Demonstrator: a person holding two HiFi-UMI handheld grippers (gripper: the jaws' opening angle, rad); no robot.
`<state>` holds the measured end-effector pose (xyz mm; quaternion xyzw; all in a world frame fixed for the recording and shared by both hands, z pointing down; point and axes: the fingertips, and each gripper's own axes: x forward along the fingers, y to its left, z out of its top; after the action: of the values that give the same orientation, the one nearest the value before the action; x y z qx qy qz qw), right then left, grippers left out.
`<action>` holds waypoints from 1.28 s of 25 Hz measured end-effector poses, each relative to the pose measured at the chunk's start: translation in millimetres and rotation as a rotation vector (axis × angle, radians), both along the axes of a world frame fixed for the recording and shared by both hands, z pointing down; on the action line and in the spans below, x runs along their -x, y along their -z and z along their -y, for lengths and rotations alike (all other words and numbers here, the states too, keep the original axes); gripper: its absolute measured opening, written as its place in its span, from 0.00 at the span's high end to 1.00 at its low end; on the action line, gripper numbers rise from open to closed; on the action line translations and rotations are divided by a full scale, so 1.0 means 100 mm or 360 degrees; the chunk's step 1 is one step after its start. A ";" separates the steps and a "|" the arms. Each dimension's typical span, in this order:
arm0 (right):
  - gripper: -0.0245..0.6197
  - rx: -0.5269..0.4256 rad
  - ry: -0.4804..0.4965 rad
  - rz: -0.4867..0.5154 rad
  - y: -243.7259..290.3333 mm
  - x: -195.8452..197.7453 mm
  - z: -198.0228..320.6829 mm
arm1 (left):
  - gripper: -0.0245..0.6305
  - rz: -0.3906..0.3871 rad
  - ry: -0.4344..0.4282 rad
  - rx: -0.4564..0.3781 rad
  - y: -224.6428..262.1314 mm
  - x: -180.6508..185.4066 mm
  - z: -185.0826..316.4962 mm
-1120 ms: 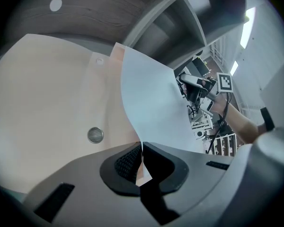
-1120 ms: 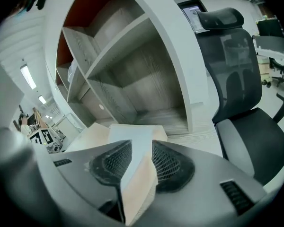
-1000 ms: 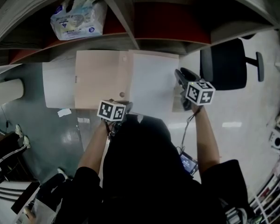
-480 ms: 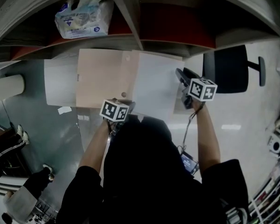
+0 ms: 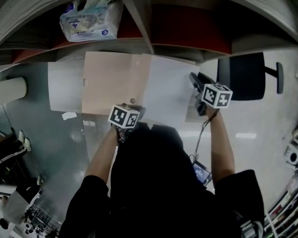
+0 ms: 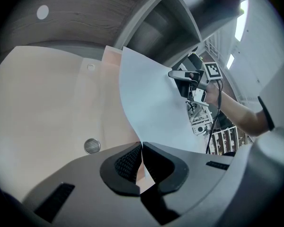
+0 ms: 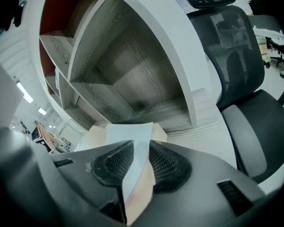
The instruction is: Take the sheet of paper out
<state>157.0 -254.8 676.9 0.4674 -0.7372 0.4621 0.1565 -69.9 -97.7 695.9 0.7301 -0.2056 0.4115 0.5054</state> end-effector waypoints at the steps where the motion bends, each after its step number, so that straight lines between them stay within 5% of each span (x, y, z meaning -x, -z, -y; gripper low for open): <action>1: 0.79 -0.0002 0.0000 -0.0005 0.00 -0.01 0.00 | 0.89 0.0001 0.0000 0.0000 0.00 -0.01 0.00; 10: 0.89 -0.0038 0.0045 -0.0024 0.06 -0.02 0.00 | 0.89 0.0014 0.0044 -0.0020 0.02 -0.05 -0.04; 32: 0.93 -0.0210 0.0132 0.0011 0.38 0.10 -0.31 | 0.89 0.0043 0.0160 -0.0112 0.14 -0.10 -0.27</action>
<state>147.4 -223.4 638.4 0.4442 -0.7853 0.4073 0.1420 -59.7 -70.4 682.1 0.7305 -0.2632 0.3880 0.4966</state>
